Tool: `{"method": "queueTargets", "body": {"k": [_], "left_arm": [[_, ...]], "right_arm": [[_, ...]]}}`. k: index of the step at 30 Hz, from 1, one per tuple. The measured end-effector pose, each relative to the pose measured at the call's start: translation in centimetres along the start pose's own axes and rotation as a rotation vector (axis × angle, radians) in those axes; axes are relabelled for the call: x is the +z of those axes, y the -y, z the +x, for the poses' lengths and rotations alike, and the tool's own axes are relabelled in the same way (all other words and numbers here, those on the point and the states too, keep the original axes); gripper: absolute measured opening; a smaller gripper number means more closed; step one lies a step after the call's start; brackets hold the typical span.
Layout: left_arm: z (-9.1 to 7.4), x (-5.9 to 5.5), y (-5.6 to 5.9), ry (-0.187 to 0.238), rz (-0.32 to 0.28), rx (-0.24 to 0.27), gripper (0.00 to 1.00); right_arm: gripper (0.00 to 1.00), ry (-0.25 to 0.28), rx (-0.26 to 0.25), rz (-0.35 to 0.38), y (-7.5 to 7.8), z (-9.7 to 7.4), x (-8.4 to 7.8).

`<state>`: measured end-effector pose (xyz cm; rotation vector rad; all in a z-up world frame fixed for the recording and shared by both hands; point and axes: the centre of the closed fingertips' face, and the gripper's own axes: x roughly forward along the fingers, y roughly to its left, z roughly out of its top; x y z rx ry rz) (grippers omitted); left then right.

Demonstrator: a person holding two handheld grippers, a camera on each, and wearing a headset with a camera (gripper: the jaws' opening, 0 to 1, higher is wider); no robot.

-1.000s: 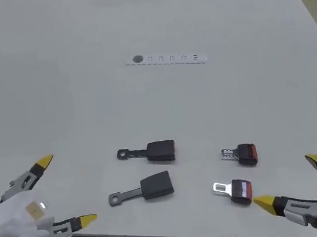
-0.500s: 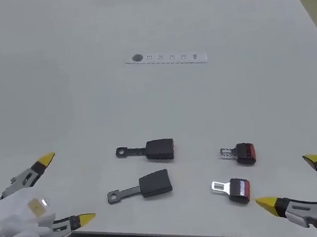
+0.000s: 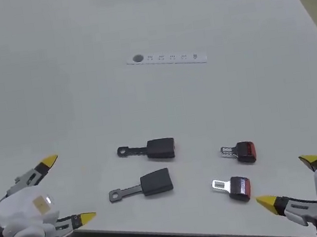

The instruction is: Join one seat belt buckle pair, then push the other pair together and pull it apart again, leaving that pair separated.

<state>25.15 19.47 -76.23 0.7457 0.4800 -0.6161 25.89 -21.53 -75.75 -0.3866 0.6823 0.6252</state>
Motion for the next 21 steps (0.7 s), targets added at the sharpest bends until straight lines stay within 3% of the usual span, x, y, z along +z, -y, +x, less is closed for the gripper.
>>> {"method": "queueTargets", "body": {"k": [11, 15, 21], "left_arm": [[0.0, 0.0, 0.3, -0.005, 0.006, -0.013, 0.92], [-0.1, 0.2, -0.1, 0.006, -0.014, -0.008, 0.91], [0.2, -0.2, 1.2, -0.017, 0.007, -0.066, 0.9]], "right_arm": [[0.75, 0.009, -0.005, 0.005, 0.2, -0.1, -0.1], [0.77, 0.004, -0.012, -0.002, 0.3, 0.0, -0.3], [0.79, -0.015, -0.002, -0.035, 0.7, 0.2, -0.9]]}}
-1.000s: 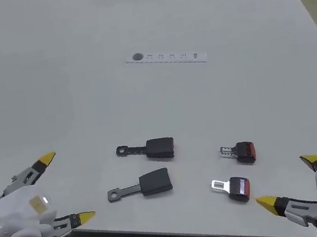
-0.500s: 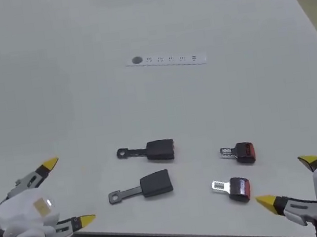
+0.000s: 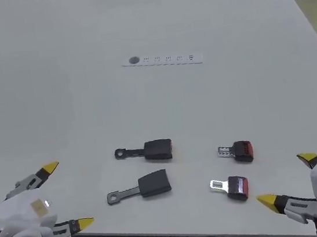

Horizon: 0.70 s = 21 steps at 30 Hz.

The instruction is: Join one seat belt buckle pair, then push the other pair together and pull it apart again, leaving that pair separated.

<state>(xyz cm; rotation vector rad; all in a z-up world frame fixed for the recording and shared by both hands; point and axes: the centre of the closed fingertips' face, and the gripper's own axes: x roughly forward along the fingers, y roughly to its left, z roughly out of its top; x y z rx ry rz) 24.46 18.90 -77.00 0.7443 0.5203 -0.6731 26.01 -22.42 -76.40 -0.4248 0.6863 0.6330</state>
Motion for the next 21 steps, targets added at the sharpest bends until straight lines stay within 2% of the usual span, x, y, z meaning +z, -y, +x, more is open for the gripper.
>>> {"method": "queueTargets", "body": {"k": [4, 6, 7, 8, 11, 13, 16, 18, 21], "left_arm": [[-0.3, 0.2, -0.2, 0.002, -0.017, -0.009, 0.9], [-0.2, 0.2, -0.5, -0.006, -0.054, -0.013, 0.9], [-0.1, 0.1, -0.8, -0.009, -0.107, -0.008, 0.9], [0.0, 0.3, -1.1, 0.003, -0.131, -0.007, 0.9], [0.3, 0.9, -1.5, 0.004, -0.147, -0.016, 0.9], [0.7, 1.4, -1.1, -0.002, -0.142, -0.042, 0.9], [1.5, 2.2, 0.3, -0.025, -0.113, -0.111, 0.9], [2.0, 2.8, 0.8, -0.023, -0.097, -0.13, 0.89], [2.9, 3.8, 1.3, -0.028, -0.089, -0.147, 0.87]], "right_arm": [[0.76, -0.004, 0.027, -0.008, 0.0, 0.2, -0.2], [0.74, -0.016, 0.053, -0.017, -0.3, 0.3, -0.4], [0.71, -0.024, 0.065, -0.016, -0.4, 0.4, -0.6], [0.69, -0.036, 0.082, -0.01, -0.6, 0.5, -0.8], [0.68, -0.036, 0.09, -0.019, -0.6, 0.5, -0.8], [0.66, -0.036, 0.107, -0.029, -0.8, 0.6, -0.8], [0.65, -0.032, 0.137, -0.049, -1.2, 0.8, -0.8], [0.62, -0.034, 0.166, -0.074, -1.6, 1.1, -0.9], [0.63, -0.034, 0.201, -0.087, -2.0, 1.5, -0.8]]}}
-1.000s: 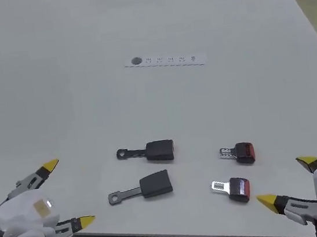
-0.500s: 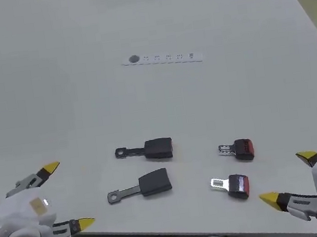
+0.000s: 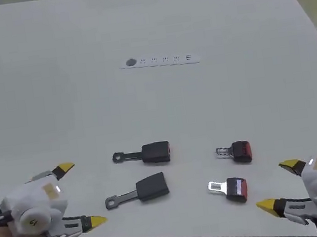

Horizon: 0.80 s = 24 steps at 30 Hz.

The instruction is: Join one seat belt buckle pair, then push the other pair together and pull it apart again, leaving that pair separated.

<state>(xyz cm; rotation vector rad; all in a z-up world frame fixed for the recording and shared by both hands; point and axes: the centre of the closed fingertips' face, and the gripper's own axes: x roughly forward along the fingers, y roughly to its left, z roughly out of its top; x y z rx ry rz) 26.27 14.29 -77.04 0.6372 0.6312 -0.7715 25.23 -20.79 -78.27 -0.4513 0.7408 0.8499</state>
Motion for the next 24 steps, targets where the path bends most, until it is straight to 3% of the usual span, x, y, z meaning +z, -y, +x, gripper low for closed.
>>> {"method": "queueTargets", "body": {"k": [4, 6, 9, 10, 15, 24], "left_arm": [[1.2, 1.7, 0.8, -0.005, 0.002, -0.034, 0.81], [2.0, 2.3, 1.4, -0.013, 0.006, -0.058, 0.77], [3.1, 3.0, 2.5, -0.019, -0.051, -0.104, 0.74], [3.4, 3.2, 2.6, -0.022, -0.056, -0.11, 0.73], [5.7, 3.7, 4.2, -0.053, 0.029, -0.171, 0.67], [7.9, 3.7, 5.0, -0.104, 0.081, -0.231, 0.63]], "right_arm": [[0.61, 0.007, 0.035, -0.016, 0.0, 0.5, 0.2], [0.55, 0.003, 0.082, -0.02, -0.4, 0.9, 0.1], [0.48, -0.022, 0.15, -0.055, -1.1, 1.3, -0.4], [0.47, -0.028, 0.147, -0.061, -1.0, 1.5, -0.5], [0.5, -0.028, 0.169, -0.104, -1.1, 2.4, -0.2], [0.49, -0.054, 0.21, -0.184, -1.9, 3.9, 0.3]]}}
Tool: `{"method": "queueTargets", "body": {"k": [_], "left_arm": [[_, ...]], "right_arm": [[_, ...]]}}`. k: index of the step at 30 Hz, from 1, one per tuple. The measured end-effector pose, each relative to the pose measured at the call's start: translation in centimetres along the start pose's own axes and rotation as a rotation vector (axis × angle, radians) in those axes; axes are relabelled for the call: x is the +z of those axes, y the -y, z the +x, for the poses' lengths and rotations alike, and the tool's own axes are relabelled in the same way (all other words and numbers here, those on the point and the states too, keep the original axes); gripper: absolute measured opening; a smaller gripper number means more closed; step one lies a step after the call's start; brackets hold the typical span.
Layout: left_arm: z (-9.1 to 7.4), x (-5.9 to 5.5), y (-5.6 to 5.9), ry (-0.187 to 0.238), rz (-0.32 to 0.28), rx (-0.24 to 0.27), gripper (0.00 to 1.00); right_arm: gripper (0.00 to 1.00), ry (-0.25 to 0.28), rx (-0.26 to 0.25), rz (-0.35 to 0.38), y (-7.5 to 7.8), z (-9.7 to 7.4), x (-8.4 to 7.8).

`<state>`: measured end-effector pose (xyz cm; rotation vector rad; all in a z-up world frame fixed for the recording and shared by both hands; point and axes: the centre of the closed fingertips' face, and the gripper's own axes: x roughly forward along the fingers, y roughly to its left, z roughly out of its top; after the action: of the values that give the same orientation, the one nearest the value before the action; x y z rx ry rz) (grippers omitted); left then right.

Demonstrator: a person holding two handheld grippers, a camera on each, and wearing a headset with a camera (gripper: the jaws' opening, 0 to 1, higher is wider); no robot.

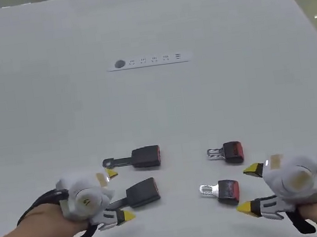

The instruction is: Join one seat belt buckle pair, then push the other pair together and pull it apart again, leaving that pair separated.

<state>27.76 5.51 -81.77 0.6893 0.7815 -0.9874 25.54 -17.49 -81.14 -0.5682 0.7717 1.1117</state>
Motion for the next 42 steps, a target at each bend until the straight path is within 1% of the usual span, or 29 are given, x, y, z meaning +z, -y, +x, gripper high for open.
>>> {"method": "queueTargets", "body": {"k": [1, 3, 4, 5, 6, 11, 13, 15, 16, 18, 19, 20, 21, 23, 24, 25, 26, 28, 30, 31, 32, 33, 35, 42], "left_arm": [[0.2, 0.0, 0.0, -0.004, -0.002, -0.007, 0.61], [0.6, -0.1, 0.0, -0.016, 0.015, -0.011, 0.6], [0.9, -0.4, 0.0, -0.036, 0.022, -0.017, 0.59], [1.1, -0.4, 0.1, -0.038, 0.029, -0.021, 0.57], [1.3, -0.5, 0.3, -0.047, 0.051, -0.034, 0.56], [2.0, -0.6, 1.2, -0.067, 0.088, -0.071, 0.53], [2.2, -0.5, 1.4, -0.064, 0.096, -0.08, 0.53], [2.5, -0.5, 1.5, -0.072, 0.113, -0.086, 0.52], [2.6, -0.5, 1.5, -0.074, 0.121, -0.092, 0.51], [2.9, -0.5, 1.8, -0.083, 0.117, -0.109, 0.47], [3.0, -0.6, 1.8, -0.093, 0.112, -0.105, 0.44], [3.1, -0.3, 1.6, -0.084, 0.12, -0.112, 0.43], [3.1, -0.3, 1.5, -0.086, 0.124, -0.11, 0.42], [3.1, -0.2, 1.3, -0.09, 0.15, -0.107, 0.37], [3.1, -0.2, 1.3, -0.092, 0.178, -0.108, 0.35], [3.2, -0.2, 1.3, -0.098, 0.192, -0.109, 0.34], [3.2, -0.1, 1.4, -0.096, 0.203, -0.117, 0.34], [3.2, -0.2, 1.4, -0.104, 0.209, -0.125, 0.34], [3.2, -0.1, 1.4, -0.105, 0.236, -0.138, 0.34], [3.2, -0.1, 1.5, -0.105, 0.262, -0.149, 0.34], [3.2, -0.2, 1.5, -0.109, 0.273, -0.154, 0.34], [3.1, -0.2, 1.6, -0.118, 0.322, -0.17, 0.34], [3.2, -0.2, 1.7, -0.135, 0.344, -0.186, 0.34], [3.4, -0.1, 1.8, -0.163, 0.369, -0.212, 0.34]], "right_arm": [[0.49, -0.002, 0.002, -0.004, 0.0, 0.1, 0.1], [0.49, -0.008, 0.007, -0.012, 0.0, 0.5, 0.1], [0.49, -0.016, 0.012, -0.016, 0.0, 0.7, 0.0], [0.49, -0.021, 0.017, -0.018, -0.1, 1.0, -0.1], [0.49, -0.025, 0.024, -0.02, -0.1, 1.3, -0.3], [0.46, -0.044, 0.045, -0.033, -0.6, 2.3, -0.5], [0.45, -0.049, 0.046, -0.042, -0.4, 2.7, -0.6], [0.45, -0.052, 0.047, -0.048, -0.2, 2.9, -0.6], [0.44, -0.051, 0.047, -0.049, -0.1, 3.0, -0.6], [0.43, -0.047, 0.054, -0.044, 0.0, 3.1, -0.3], [0.42, -0.047, 0.058, -0.042, 0.1, 3.3, -0.3], [0.4, -0.052, 0.064, -0.038, 0.1, 3.3, -0.3], [0.37, -0.054, 0.071, -0.027, 0.2, 3.4, -0.4], [0.35, -0.049, 0.072, -0.016, 0.3, 3.5, -0.4], [0.35, -0.048, 0.075, -0.013, 0.4, 3.6, -0.4], [0.35, -0.047, 0.081, -0.011, 0.3, 3.6, -0.3], [0.34, -0.046, 0.082, -0.012, 0.3, 3.6, -0.3], [0.34, -0.046, 0.086, -0.014, 0.3, 3.7, -0.2], [0.34, -0.047, 0.089, -0.022, 0.4, 3.9, -0.2], [0.34, -0.048, 0.092, -0.025, 0.3, 3.9, -0.2], [0.34, -0.05, 0.096, -0.026, 0.3, 3.9, -0.2], [0.34, -0.054, 0.101, -0.028, 0.3, 3.9, -0.2], [0.34, -0.065, 0.117, -0.044, 0.2, 3.9, -0.3], [0.33, -0.11, 0.151, -0.13, 0.1, 3.9, -0.6]]}}
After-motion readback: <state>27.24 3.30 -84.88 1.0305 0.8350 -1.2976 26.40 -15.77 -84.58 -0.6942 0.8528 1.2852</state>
